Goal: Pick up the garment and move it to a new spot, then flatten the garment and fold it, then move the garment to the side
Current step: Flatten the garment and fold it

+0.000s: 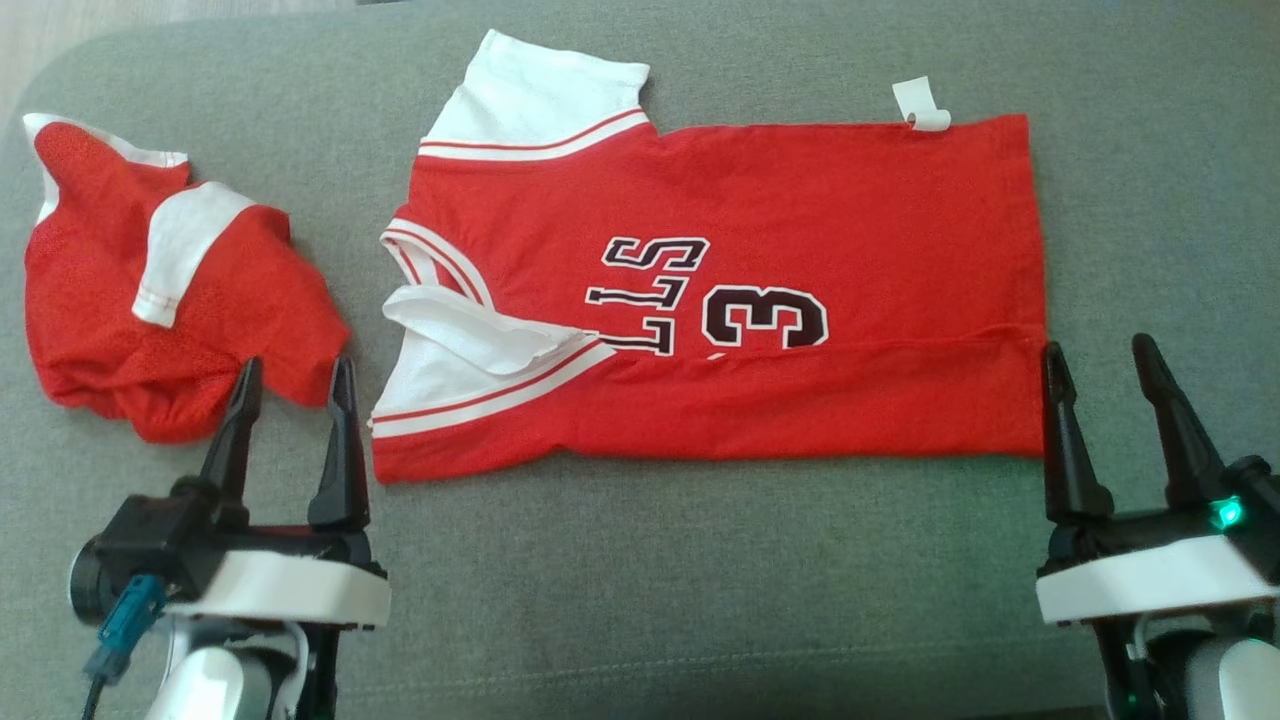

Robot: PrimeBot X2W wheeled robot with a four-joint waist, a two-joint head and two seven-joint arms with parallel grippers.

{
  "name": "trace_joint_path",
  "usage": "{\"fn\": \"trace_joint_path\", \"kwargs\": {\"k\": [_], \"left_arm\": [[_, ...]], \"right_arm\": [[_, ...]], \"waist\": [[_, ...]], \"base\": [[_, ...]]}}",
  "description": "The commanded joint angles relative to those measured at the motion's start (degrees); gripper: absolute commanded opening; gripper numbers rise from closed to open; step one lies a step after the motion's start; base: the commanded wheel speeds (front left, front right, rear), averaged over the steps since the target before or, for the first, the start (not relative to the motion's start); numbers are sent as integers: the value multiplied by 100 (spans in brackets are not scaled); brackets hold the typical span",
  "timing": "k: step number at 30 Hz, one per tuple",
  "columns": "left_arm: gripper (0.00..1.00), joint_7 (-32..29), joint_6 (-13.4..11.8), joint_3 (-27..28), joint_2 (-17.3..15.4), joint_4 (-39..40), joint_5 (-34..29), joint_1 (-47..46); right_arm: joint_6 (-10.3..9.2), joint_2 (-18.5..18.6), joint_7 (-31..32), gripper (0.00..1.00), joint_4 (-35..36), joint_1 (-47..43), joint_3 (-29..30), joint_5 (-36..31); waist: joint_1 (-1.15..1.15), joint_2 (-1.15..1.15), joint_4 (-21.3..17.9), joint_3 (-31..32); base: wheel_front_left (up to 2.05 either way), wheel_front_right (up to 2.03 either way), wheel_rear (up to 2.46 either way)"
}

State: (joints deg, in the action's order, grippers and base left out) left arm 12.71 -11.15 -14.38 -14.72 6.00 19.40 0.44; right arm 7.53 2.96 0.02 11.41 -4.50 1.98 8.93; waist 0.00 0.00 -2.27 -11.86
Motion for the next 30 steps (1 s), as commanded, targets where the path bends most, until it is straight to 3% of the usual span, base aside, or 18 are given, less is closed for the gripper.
{"fn": "trace_joint_path", "kwargs": {"k": [1, 7, 17, 30], "left_arm": [[100, 10, -8, 176, -140, 150, 42, -172], [100, -99, 116, 31, -183, -4, 55, -218], [100, -477, 688, -246, -49, -1046, 565, -653], [100, -1644, 994, -335, 14, -1842, 1288, -1025]], "right_arm": [[-4, 40, 11, 100, 234, 53, -113, -21], [-4, 33, 213, 100, 55, 27, -21, 45], [-4, 87, 754, 100, -784, 333, 362, 267], [-4, 32, 1763, 100, -1178, 699, 650, 582]], "waist": [[0, 0, -9, -11], [0, 0, -17, -119], [0, 0, -33, -668], [0, 0, 23, -1008]], "base": [[0, 0, 0], [0, 0, 0], [0, 0, 0], [0, 0, 0]]}}
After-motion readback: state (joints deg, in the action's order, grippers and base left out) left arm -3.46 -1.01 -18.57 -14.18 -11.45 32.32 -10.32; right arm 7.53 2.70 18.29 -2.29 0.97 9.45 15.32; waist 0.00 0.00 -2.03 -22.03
